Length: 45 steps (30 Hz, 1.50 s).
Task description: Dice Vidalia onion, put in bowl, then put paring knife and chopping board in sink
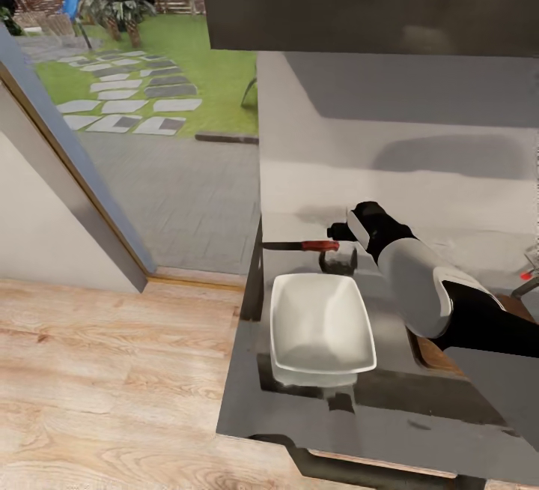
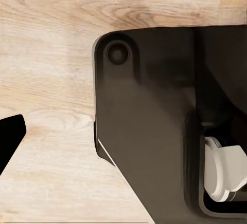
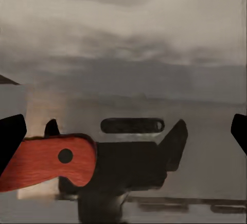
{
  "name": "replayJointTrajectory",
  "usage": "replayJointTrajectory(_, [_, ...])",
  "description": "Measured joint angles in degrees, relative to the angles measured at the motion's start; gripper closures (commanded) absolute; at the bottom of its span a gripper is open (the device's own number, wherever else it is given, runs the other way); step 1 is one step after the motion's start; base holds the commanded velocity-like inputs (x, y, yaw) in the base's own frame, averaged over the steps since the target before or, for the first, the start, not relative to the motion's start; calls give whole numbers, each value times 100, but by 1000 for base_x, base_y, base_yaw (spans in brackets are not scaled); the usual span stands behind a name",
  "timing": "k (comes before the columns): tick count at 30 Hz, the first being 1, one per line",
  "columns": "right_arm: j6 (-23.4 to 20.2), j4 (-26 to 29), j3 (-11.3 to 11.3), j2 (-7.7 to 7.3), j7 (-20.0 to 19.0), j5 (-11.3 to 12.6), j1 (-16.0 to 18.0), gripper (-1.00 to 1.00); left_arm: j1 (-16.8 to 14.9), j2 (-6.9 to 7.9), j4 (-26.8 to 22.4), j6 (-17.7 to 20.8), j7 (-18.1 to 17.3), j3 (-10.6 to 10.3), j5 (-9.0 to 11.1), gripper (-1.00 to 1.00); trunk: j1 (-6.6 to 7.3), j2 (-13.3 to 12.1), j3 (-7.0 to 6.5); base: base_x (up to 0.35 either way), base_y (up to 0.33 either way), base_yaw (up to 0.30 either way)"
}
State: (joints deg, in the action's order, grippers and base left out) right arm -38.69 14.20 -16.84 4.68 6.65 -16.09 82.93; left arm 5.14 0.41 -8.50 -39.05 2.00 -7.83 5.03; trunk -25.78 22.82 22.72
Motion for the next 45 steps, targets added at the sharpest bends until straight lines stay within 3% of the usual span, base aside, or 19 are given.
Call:
replayJointTrajectory(11, [43, -3, 0, 0, 1, 1, -7, -100, 0, 0, -2, 0, 0, 0, 0, -100, 0, 0, 24, -304, 0, 0])
replayJointTrajectory(20, [44, -3, 0, 0, 3, 2, -8, -100, 0, 0, -1, 0, 0, 0, 0, -100, 2, 0, 81, -32, 0, 0])
replayJointTrajectory(45, [44, -3, 6, 0, 2, 8, -7, -100, 0, 0, 0, 0, 0, 0, 0, -100, 3, 0, 93, 159, 0, 0])
